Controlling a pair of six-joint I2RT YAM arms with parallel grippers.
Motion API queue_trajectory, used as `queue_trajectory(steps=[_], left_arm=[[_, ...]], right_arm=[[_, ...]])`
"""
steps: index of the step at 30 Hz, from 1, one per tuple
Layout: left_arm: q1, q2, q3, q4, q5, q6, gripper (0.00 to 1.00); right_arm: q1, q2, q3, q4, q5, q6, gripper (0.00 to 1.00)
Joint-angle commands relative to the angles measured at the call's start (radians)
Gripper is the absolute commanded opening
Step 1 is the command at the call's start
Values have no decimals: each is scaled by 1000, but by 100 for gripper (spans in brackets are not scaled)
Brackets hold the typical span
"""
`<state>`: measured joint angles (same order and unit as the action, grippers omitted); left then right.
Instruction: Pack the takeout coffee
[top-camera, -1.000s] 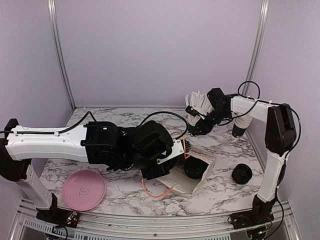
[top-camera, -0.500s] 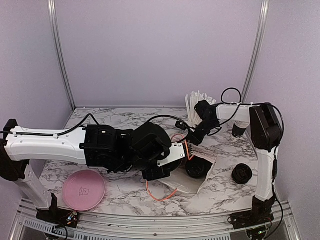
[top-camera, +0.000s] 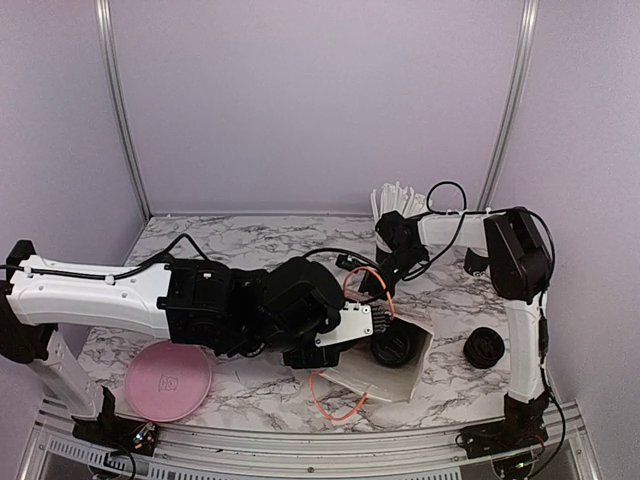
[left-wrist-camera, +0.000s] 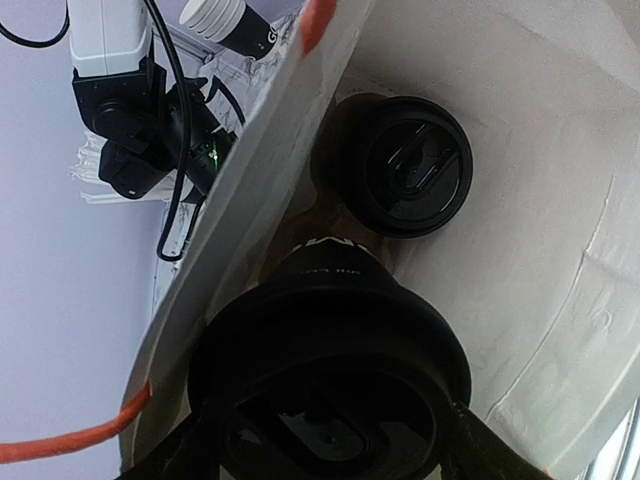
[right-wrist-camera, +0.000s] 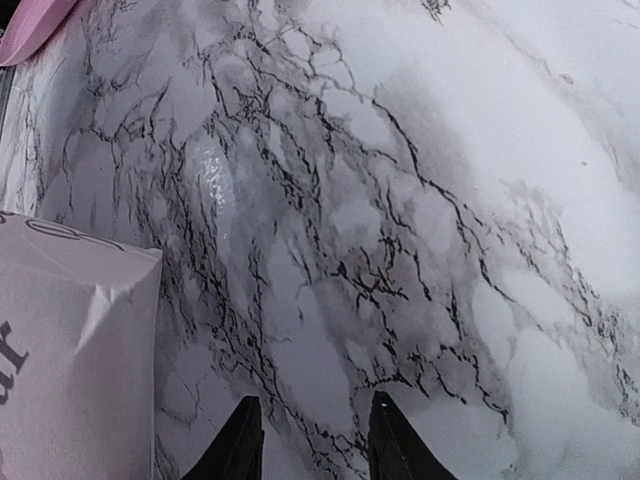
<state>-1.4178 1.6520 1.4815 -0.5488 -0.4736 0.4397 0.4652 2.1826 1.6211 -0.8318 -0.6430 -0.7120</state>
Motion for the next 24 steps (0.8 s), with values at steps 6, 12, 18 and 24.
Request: queue_trajectory(steps=[6, 12, 18, 24], left_arm=[[-61, 47, 4, 13, -95, 112, 57], [-80, 70, 30, -28, -104, 140, 57], [-81, 121, 44, -64, -135, 159, 57], [-79, 166, 49, -66, -209, 178, 56]], right_arm=[[19, 12, 17, -18, -61, -26, 35], [20, 13, 13, -20, -74, -26, 35], [25, 5, 1, -37, -91, -51, 35], [35, 6, -9, -47, -108, -70, 35]])
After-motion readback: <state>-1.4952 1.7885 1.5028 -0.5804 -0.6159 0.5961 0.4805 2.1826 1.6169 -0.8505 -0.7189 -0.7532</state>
